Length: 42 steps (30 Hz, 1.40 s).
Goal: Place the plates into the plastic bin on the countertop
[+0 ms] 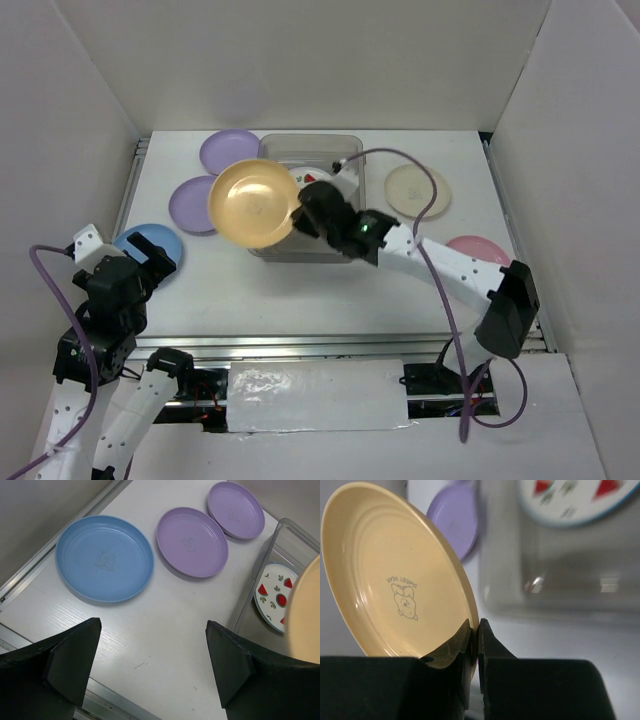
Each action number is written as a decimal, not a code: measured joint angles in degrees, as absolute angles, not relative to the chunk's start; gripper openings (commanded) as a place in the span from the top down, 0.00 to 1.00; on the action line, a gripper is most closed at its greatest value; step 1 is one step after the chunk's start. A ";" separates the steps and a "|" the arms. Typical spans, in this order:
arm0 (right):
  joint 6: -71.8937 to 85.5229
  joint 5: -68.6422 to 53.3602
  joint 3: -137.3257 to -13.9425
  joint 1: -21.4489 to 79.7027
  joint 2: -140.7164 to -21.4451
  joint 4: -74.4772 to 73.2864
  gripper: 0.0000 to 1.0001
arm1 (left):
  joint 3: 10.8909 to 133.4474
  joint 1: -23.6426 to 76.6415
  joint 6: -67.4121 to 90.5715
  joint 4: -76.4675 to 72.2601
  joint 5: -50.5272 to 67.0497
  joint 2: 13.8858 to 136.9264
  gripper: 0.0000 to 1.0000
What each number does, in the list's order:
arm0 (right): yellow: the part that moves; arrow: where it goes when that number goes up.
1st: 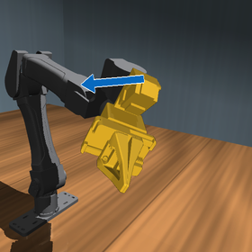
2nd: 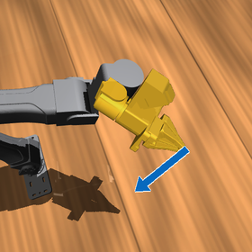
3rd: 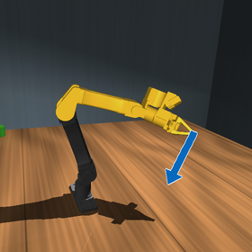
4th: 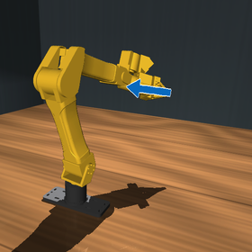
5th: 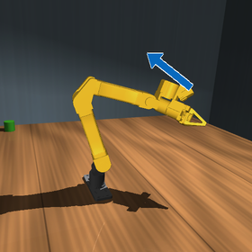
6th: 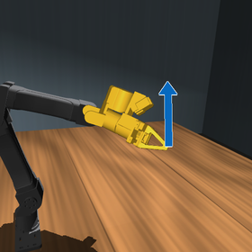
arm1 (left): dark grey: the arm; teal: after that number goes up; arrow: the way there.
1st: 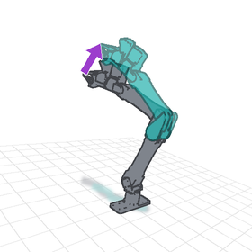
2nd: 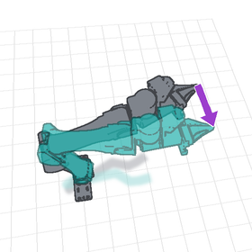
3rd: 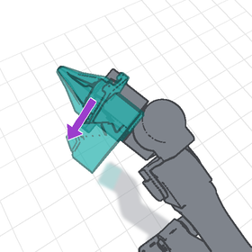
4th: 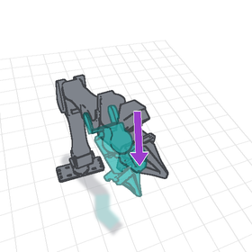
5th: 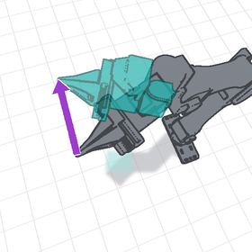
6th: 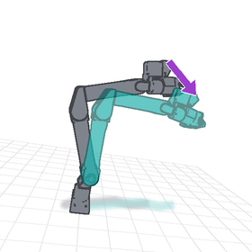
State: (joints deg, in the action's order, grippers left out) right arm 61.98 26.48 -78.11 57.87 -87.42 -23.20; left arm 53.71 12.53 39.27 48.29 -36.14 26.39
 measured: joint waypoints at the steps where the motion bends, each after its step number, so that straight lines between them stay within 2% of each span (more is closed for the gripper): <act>1: 59.92 26.17 -79.33 54.15 -88.33 -23.57 1.00 | 53.71 12.53 39.24 48.25 -36.12 26.44 0.01; 6: 49.71 18.28 -88.20 35.22 -98.41 -24.45 1.00 | 53.32 12.53 38.98 47.48 -35.31 26.83 0.01; 9: 44.01 15.22 -95.85 29.52 -107.18 -27.05 1.00 | 52.97 12.53 38.46 46.72 -33.98 27.33 0.01; 15: 37.78 11.60 -110.06 28.12 -121.78 -30.92 1.00 | 52.77 12.53 36.77 45.04 -31.44 29.30 0.01; 24: 39.31 7.31 -109.75 23.40 -123.59 -31.92 1.00 | 52.71 12.53 35.94 44.66 -29.47 31.73 0.01; 33: 38.00 1.45 -107.96 20.80 -124.44 -30.39 0.92 | 52.69 12.53 35.90 44.47 -28.62 32.01 0.01; 34: 37.93 0.97 -108.03 21.02 -124.62 -30.39 0.90 | 52.71 12.53 35.88 44.49 -28.62 32.10 0.01; 36: 37.80 0.16 -108.47 21.34 -125.12 -30.37 0.78 | 52.71 12.53 35.90 44.49 -28.60 32.32 0.01; 37: 37.80 -0.32 -108.79 21.50 -125.51 -30.33 0.70 | 52.71 12.53 35.90 44.49 -28.62 32.40 0.01; 38: 37.93 -0.56 -109.30 21.63 -125.95 -30.33 0.55 | 52.71 12.53 35.90 44.49 -28.62 32.51 0.01; 41: 38.02 -0.93 -110.21 21.89 -126.87 -29.98 0.40 | 52.71 12.53 35.97 44.51 -28.67 32.60 0.01; 42: 37.98 -0.91 -110.24 21.93 -126.93 -29.87 0.38 | 52.69 12.53 35.99 44.51 -28.71 32.67 0.01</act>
State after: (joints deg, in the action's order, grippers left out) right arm 37.98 -0.91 -110.24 21.93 -126.93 -29.87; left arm 52.69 12.53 35.99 44.51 -28.71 32.67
